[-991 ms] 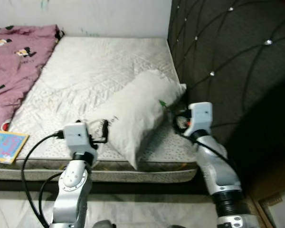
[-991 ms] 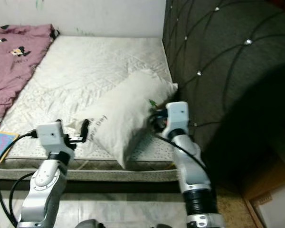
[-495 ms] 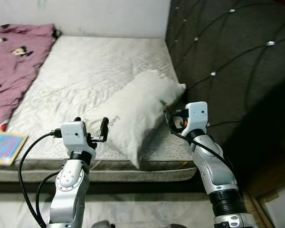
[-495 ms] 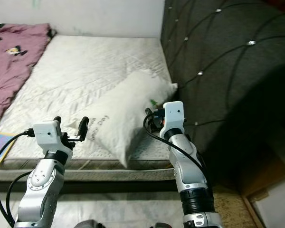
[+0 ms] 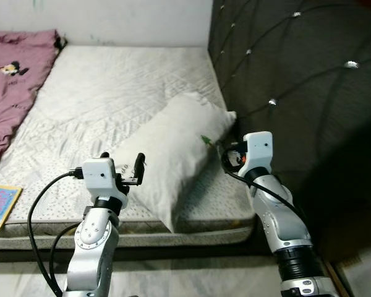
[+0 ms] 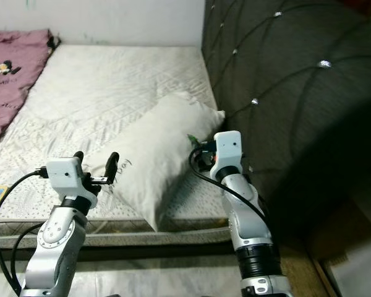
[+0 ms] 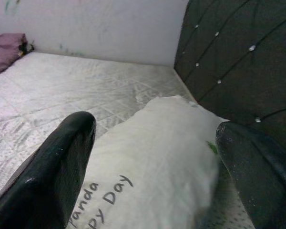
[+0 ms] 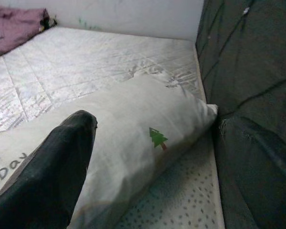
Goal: Clean up the room
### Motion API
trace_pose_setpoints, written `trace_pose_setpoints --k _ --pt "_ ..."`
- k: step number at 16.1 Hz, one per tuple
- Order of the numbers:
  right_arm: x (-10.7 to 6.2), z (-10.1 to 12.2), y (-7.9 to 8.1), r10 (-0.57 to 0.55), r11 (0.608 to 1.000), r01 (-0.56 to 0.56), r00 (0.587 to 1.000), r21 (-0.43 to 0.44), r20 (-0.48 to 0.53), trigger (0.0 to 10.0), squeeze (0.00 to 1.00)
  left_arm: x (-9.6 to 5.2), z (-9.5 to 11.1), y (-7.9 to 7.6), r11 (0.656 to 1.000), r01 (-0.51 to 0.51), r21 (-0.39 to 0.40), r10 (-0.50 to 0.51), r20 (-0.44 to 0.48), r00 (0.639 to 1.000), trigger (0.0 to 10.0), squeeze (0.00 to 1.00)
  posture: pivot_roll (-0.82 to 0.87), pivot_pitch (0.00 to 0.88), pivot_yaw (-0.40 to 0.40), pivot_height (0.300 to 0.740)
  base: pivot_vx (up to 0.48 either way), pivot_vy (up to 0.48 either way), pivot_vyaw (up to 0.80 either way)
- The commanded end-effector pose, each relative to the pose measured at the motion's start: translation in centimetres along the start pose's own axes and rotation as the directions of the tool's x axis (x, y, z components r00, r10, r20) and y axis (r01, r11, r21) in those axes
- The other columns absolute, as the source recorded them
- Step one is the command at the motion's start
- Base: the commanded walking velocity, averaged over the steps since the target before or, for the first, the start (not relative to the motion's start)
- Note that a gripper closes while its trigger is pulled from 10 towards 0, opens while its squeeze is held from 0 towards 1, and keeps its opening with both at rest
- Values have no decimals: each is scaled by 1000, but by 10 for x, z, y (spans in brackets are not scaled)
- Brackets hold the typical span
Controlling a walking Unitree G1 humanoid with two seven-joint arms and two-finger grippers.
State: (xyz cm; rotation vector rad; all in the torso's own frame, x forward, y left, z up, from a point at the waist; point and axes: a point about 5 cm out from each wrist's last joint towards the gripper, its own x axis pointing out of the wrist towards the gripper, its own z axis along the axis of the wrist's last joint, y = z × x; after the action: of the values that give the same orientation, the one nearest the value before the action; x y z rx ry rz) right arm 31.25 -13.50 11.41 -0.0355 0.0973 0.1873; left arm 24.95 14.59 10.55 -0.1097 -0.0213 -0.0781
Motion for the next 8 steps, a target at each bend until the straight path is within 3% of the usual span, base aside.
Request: trace_pose_setpoints --k 1,8 --pt "3 2 -1 0 1000 0 1000 -7 6 10000 0 -1 0 0 1000 6 14 -6 -1 1000 10000 0 -73 13 3 740 0 0 0" --pt "3 -1 -1 -7 1000 7 1000 -3 1 10000 0 -1 -1 2 1000 -14 -12 14 -14 1000 10000 0 -73 14 4 740 49 0 0"
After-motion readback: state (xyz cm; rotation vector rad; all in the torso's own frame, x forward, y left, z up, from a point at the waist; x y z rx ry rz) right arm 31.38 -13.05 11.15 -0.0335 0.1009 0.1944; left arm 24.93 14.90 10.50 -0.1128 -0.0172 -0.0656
